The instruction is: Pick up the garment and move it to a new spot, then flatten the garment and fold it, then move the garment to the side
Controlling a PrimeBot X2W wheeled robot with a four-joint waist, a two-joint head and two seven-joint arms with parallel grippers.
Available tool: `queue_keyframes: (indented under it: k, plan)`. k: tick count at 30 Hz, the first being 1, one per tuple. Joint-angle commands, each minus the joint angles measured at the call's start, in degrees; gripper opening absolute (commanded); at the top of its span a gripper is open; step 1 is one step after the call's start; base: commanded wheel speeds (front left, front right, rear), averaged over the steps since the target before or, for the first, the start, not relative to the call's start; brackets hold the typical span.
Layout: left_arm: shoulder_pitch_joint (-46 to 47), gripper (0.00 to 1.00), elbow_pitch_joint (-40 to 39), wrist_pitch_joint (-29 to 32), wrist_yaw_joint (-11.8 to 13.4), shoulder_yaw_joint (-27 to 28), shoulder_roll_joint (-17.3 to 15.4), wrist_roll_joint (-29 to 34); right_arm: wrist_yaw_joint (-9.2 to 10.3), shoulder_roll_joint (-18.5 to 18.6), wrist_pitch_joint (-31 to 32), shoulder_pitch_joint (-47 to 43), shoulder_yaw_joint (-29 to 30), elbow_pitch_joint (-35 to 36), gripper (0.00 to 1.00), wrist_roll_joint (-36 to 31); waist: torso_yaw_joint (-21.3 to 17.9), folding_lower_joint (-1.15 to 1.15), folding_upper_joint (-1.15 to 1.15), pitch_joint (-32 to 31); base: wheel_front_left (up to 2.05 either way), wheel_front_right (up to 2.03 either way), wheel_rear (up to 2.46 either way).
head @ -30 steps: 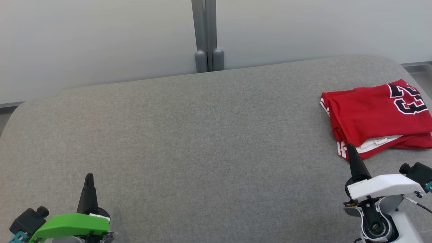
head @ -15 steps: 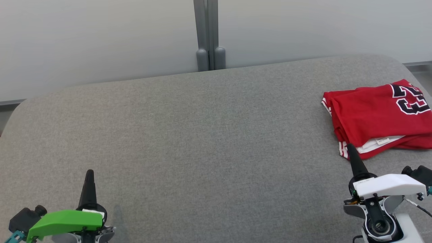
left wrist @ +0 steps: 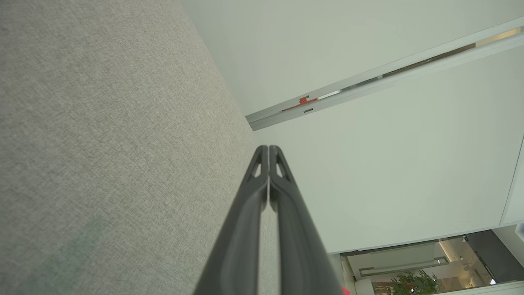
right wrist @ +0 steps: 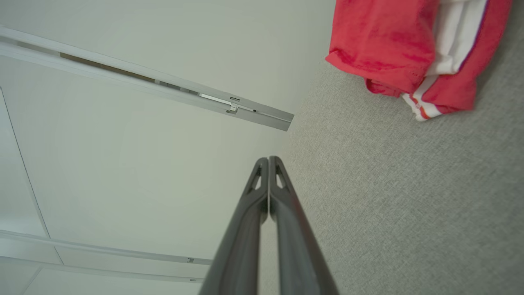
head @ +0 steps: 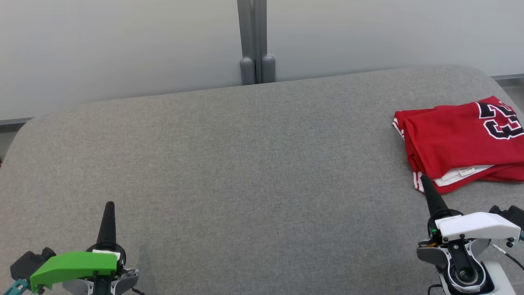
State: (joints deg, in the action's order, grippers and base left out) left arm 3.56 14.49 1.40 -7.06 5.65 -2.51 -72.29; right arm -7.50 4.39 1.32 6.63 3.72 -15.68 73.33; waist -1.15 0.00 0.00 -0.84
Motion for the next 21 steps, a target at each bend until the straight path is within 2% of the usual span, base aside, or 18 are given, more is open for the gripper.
queue_keyframes:
  k: [1, 21]
  plan:
    - [1.46, 0.0, -0.6, 0.3, -0.34, 0.33, -0.47, -1.47, 0.0, 0.06, 0.43, 0.01, 0.35, 0.71, 0.0, 1.28, 0.03, 0.0, 0.0, 0.03, 0.0, 0.0, 0.0]
    - [2.29, 0.0, -0.54, 2.77, -0.5, 0.69, -0.52, -10.84, -0.01, -0.79, 2.91, -0.28, 1.68, 1.29, 0.0, 10.24, 0.54, 0.0, 0.0, 0.48, 0.0, 0.0, 0.0]
